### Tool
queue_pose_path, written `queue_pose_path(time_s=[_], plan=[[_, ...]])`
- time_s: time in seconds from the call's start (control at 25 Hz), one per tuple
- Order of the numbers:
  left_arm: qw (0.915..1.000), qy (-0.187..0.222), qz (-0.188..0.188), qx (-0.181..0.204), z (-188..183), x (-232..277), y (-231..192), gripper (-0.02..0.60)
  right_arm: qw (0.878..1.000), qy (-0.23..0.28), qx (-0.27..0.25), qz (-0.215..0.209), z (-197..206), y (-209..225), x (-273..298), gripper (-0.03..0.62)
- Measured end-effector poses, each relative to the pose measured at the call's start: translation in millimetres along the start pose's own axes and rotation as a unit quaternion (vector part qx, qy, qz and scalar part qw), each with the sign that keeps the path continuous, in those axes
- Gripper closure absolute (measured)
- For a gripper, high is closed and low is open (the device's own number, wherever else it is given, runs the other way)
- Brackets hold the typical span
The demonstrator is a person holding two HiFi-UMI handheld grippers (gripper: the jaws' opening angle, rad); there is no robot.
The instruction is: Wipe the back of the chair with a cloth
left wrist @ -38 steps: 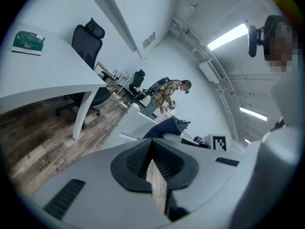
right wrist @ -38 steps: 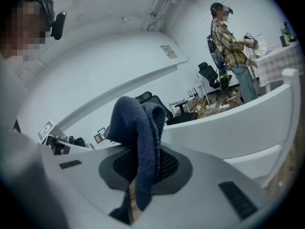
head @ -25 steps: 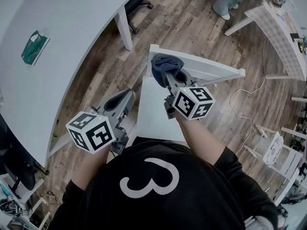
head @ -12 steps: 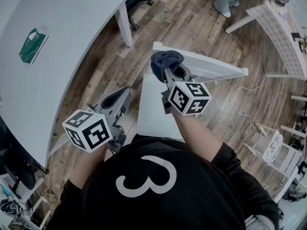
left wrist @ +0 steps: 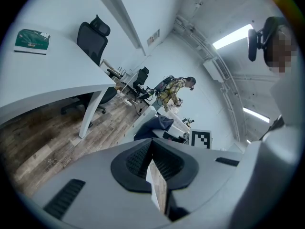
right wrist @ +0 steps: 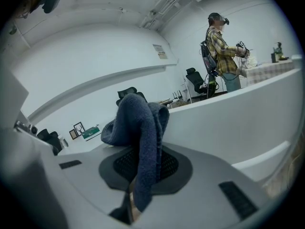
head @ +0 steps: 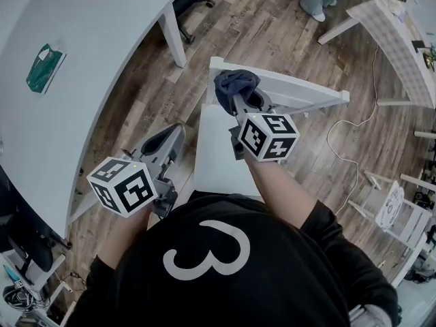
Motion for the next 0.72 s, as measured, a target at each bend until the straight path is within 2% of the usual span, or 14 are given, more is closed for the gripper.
queue_pose_path(time_s=[0.72], plan=[[0.999,-0.032,0.024,0.016,16.4,48.6,46.4,0.568,0.999,0.011,-0.006,0.043,-5.5,73.5,-50.6,0.543]])
Point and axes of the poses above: the fingertips, and each gripper's own axes: x forward along the fingers, y to its right, z out of its underside, the point moved 7 cm from there along -x, backward along the fingers, and after that the axes turned 3 degrees about z, right-handed, at the moved point
